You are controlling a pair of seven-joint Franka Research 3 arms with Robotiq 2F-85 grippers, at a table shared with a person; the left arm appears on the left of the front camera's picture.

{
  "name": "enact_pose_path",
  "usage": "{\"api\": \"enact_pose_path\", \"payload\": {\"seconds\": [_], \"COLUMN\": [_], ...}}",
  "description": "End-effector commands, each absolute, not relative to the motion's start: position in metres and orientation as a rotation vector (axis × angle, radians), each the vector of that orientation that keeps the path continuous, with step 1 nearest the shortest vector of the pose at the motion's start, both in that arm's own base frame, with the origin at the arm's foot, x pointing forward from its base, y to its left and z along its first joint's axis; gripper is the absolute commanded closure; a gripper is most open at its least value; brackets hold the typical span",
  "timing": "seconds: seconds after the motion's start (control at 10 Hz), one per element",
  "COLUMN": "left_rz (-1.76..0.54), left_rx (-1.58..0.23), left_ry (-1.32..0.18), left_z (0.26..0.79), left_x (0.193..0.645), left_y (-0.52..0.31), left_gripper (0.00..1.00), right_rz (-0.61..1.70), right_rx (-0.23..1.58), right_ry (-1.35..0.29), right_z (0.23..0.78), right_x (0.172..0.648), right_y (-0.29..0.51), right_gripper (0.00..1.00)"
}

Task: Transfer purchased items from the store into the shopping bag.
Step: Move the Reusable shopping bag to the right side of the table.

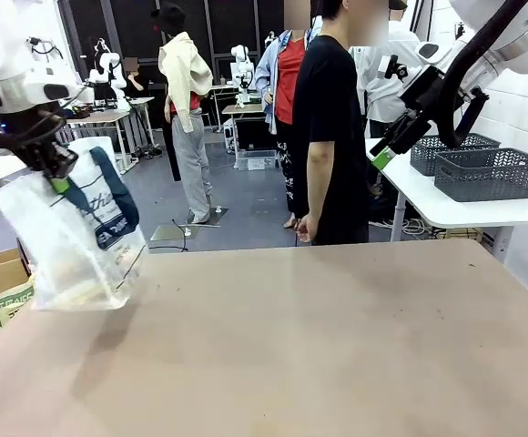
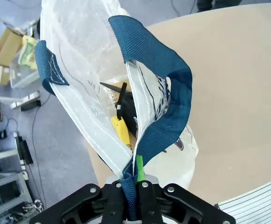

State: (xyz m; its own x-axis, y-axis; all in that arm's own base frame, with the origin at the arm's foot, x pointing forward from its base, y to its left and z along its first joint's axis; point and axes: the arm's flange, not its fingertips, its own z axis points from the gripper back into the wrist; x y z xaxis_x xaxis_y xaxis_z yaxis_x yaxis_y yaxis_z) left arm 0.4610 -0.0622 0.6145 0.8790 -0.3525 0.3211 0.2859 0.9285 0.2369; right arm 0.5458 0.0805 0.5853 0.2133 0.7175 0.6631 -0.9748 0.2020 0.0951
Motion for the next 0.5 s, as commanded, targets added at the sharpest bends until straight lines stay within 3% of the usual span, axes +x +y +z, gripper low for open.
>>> {"api": "enact_pose_path", "payload": {"seconds": [0.0, 0.2, 0.4], "left_rz": [-0.278, -0.283, -0.29], "left_rx": [0.176, 0.08, 0.168], "left_ry": [-0.391, -0.359, -0.345], "left_z": [0.611, 0.615, 0.603], "left_x": [0.453, 0.452, 0.454], "left_y": [-0.045, -0.074, -0.041], "left_gripper": [1.0, 1.0, 1.0], "right_rz": [1.266, 1.266, 1.266], "right_rx": [0.573, 0.573, 0.573], "right_ry": [-0.545, -0.545, -0.545], "right_z": [0.585, 0.585, 0.585], "right_x": [0.547, 0.547, 0.547], "right_y": [0.082, 0.082, 0.082], "right_gripper": [0.0, 0.0, 0.0]}}
